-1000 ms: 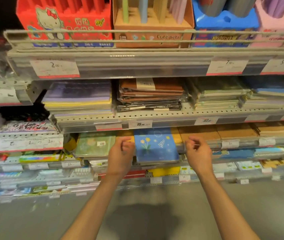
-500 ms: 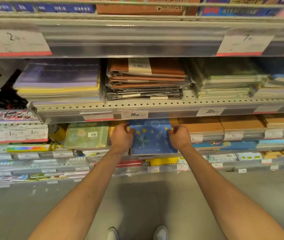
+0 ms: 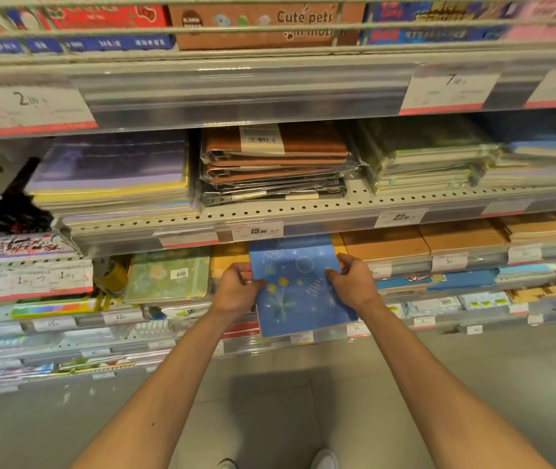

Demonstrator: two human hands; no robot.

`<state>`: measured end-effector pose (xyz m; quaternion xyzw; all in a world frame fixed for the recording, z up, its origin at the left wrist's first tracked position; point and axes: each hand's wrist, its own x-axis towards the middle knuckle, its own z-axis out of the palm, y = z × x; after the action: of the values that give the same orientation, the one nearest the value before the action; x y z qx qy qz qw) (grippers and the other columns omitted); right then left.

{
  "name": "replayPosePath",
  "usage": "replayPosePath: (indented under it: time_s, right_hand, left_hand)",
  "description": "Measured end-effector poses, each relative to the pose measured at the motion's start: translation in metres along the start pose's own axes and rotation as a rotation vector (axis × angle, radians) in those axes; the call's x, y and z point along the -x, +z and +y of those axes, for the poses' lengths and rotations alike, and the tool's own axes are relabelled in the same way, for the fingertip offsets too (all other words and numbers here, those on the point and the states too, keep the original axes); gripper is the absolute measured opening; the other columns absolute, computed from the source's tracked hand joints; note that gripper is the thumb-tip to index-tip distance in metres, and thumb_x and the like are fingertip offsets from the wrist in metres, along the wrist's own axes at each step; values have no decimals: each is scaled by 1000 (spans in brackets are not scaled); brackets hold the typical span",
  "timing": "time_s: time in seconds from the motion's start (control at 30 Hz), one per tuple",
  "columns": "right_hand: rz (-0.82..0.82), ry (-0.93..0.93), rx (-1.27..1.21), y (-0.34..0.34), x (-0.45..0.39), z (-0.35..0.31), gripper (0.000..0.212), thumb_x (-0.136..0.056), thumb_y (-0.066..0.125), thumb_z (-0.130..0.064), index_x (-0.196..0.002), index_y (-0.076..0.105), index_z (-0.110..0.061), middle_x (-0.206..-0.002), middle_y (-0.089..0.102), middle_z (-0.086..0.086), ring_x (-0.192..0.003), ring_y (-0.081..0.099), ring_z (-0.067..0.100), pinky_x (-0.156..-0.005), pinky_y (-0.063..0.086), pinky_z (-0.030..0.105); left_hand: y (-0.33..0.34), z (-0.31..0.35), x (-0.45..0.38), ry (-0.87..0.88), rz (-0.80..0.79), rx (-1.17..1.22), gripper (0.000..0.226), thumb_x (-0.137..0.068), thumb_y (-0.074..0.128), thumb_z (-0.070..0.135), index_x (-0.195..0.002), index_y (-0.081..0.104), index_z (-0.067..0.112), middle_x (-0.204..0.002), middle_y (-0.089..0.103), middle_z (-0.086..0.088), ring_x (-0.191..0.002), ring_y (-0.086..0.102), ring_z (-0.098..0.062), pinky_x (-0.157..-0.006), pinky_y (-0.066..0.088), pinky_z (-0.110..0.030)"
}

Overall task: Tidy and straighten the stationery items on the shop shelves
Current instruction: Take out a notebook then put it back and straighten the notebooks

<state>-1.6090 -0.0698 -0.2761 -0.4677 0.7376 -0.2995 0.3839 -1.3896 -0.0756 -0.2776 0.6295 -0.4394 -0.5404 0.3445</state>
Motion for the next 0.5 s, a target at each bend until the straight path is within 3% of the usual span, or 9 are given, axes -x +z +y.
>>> replayPosePath:
  time_s: [0.1, 0.13, 0.2, 0.27, 0.37, 0.5]
  right_hand:
    - [-12, 19, -33, 0, 11, 10, 10, -91, 67, -10, -99, 67, -14, -85, 67, 0, -75, 62, 17, -59, 44, 20]
    - [-1, 26, -41, -1, 18, 13, 10, -89, 68, -8, -99, 67, -11, -81, 64, 1, -73, 59, 16, -59, 43, 19]
    - [16, 50, -41, -2, 33, 22, 14, -86, 71, -7, -96, 64, 0, -78, 55, 4, -72, 52, 18, -60, 40, 22]
    - [23, 68, -36, -2, 49, 32, 16, -84, 72, -5, -89, 58, 0, -75, 47, 5, -71, 46, 19, -60, 38, 26]
    - [18, 75, -58, -2, 70, 42, 22, -83, 73, -5, -84, 52, -11, -74, 44, 4, -72, 47, 19, -64, 40, 29]
    - [21, 22, -105, -3, 96, 38, 27, -85, 73, -3, -81, 49, -17, -73, 39, 3, -68, 42, 16, -70, 41, 30]
  left_hand:
    - [-4, -2, 19, 13, -13, -5, 24, -86, 67, -5, -102, 53, 8, -84, 63, -1, -88, 66, -25, -69, 59, -30]
    - [-5, -3, 26, 23, -23, -8, 24, -87, 66, -7, -101, 52, 7, -80, 63, 1, -81, 66, -18, -59, 56, -21]
    - [-6, -10, 39, 23, -52, -27, 22, -88, 63, -9, -92, 51, 9, -70, 63, 4, -62, 64, -2, -46, 49, -14]
    - [-10, -22, 51, 5, -72, -56, 22, -88, 65, -4, -91, 50, 12, -76, 57, -1, -56, 61, -1, -51, 55, -24]
    - [-20, -36, 67, 15, -103, -57, 20, -89, 67, 2, -99, 53, 12, -88, 56, -4, -74, 63, -19, -70, 60, -51]
    - [-32, -39, 84, 80, -93, -36, 21, -87, 66, -4, -97, 57, 12, -80, 58, 1, -73, 62, -20, -74, 57, -59]
